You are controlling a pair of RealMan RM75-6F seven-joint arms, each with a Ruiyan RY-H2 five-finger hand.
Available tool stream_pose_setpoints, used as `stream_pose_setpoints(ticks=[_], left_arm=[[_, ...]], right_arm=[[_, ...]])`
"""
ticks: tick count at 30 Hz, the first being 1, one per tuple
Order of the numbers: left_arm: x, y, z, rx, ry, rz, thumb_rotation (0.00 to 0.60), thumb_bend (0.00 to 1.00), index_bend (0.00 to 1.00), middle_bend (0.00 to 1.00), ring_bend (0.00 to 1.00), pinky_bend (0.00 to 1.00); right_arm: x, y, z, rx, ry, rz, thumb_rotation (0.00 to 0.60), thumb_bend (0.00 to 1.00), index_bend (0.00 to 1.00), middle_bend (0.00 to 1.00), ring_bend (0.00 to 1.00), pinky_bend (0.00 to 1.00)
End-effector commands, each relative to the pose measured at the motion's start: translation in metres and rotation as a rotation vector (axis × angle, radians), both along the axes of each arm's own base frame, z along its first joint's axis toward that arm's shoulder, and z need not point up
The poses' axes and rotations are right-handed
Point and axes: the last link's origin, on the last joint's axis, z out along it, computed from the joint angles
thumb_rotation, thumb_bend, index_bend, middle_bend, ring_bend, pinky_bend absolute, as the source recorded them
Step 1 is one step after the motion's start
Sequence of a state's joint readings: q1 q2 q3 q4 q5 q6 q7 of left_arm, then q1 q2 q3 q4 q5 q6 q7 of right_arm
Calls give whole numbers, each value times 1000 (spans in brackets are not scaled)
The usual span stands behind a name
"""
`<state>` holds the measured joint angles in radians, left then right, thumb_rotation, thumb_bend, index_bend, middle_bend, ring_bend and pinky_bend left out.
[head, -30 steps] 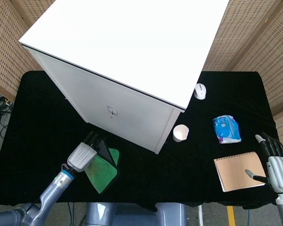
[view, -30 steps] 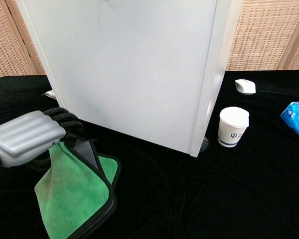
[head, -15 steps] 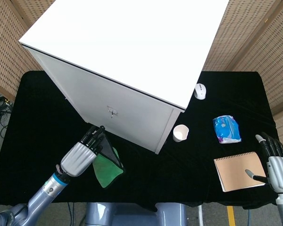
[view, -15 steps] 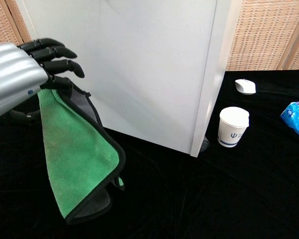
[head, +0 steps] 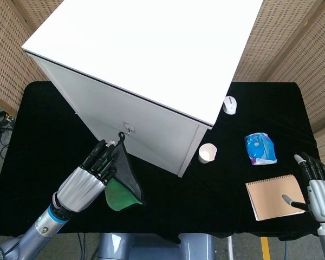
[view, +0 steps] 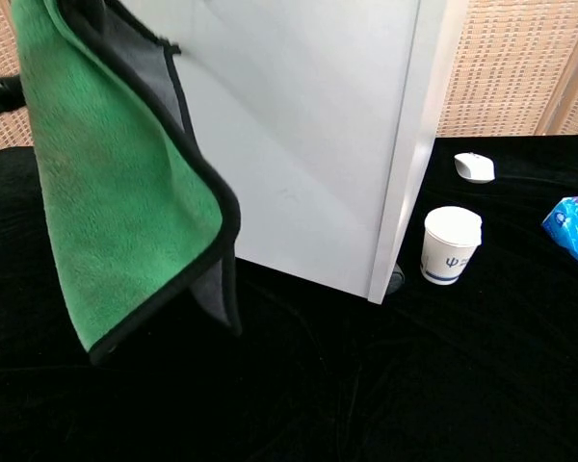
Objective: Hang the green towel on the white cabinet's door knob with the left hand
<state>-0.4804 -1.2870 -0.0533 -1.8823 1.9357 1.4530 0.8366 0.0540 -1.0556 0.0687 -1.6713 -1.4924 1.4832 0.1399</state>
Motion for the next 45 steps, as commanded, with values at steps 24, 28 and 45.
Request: stream_pose_setpoints(ticks=[24,28,45], left_arm=[[22,-18,21,28,-70,-83,600,709,792,247,117,77],[22,-14,17,26,-60,-75,600,710,792,247,118,77],[23,-13,14,25,-63,-74,600,709,793,247,118,77]], right_arm=[[1,0,0,-3,1,2,600,66,0,0,0,0],[0,0,1,-5,-1,0,600,66,0,0,0,0],[0,0,1,-5,-3,2,600,67,0,0,0,0]])
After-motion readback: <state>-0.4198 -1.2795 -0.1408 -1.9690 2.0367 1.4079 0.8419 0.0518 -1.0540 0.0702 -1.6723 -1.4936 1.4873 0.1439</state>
